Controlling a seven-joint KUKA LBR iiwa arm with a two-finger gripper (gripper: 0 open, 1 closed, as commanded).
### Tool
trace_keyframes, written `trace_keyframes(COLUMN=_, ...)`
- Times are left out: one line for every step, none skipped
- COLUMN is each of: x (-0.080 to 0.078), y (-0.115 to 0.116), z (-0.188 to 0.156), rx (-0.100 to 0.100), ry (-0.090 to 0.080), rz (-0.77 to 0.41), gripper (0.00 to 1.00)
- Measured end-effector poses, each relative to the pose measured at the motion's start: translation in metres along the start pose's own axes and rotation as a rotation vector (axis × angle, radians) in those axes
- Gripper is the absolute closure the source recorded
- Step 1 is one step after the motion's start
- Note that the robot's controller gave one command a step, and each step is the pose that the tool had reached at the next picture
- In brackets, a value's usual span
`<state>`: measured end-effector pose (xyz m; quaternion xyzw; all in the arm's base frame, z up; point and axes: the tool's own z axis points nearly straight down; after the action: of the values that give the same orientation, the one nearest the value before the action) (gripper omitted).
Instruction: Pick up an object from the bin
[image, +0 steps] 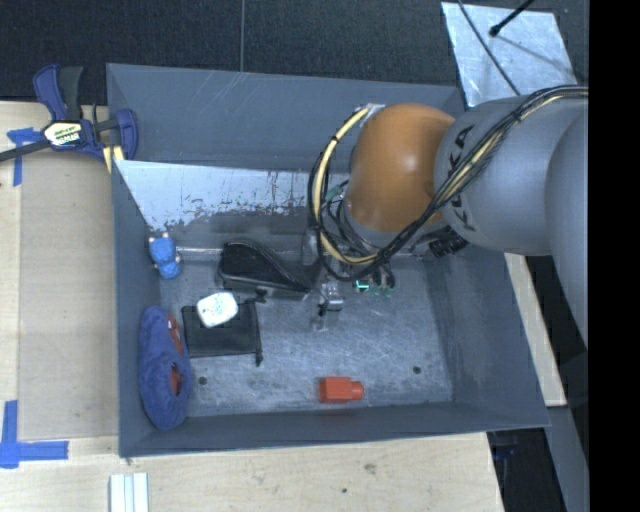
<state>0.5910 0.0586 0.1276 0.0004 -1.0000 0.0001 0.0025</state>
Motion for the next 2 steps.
trace_keyframes(x=-0.018, y=0.026, z=0.053, rx=0.005, ry=-0.026, rz=-0.352, gripper=0.0)
trace_keyframes(x=-0.009, y=0.069, z=0.027, rx=0.004, ry=-0.012, rz=-0.63, gripper=0.0)
